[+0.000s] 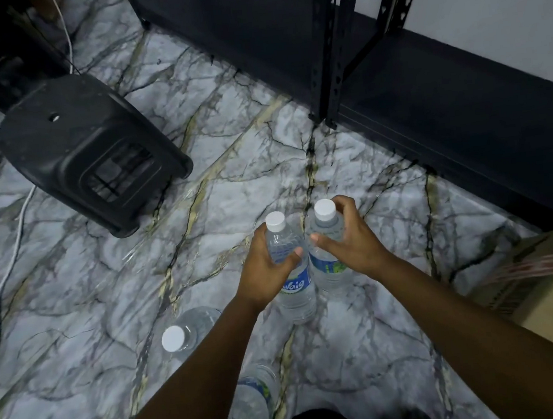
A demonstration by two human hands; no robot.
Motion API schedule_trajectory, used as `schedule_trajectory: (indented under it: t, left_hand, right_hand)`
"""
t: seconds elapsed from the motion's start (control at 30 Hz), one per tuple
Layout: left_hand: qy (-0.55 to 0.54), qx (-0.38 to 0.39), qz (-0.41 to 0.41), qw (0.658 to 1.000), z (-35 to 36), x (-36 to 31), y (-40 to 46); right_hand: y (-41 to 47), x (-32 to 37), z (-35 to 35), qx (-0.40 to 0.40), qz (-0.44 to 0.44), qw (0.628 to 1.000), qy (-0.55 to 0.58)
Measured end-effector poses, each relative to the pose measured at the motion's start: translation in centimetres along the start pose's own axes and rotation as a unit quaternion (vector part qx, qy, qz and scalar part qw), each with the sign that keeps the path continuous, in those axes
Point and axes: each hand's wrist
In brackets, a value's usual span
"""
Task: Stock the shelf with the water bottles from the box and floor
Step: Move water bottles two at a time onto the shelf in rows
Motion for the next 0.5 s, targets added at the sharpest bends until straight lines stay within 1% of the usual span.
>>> schedule_trajectory:
  t: [0.17, 0.23, 0.4, 0.5]
  left_hand:
    - [-0.015, 0.001, 0.003, 1.0, 0.0, 0.8, -0.2]
    - [-0.015, -0.004, 0.004, 1.0, 0.1, 1.0, -0.2]
    - [-0.011, 0.009, 0.024, 1.0, 0.0, 1.0, -0.4]
    - [0.021, -0.028, 0.049, 0.998, 0.4, 1.0, -0.9]
  right_hand:
    - [0.1, -0.5, 1.6, -0.072, -0.06, 0.995, -0.031]
    - [0.1, -0.6, 1.9, -0.069, -0.076, 0.994, -0.032]
    - [-0.3, -0.9, 1.9, -0.069, -0.079, 0.994, -0.004]
    - [-0.6, -1.1, 2.4, -0.096, -0.085, 0.992, -0.016]
Point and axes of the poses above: each hand's wrist, its own y-axis towards the middle knuckle, its own z-axis out of the palm, x = y × z, and after that the axes turned 5 degrees about z, right-handed
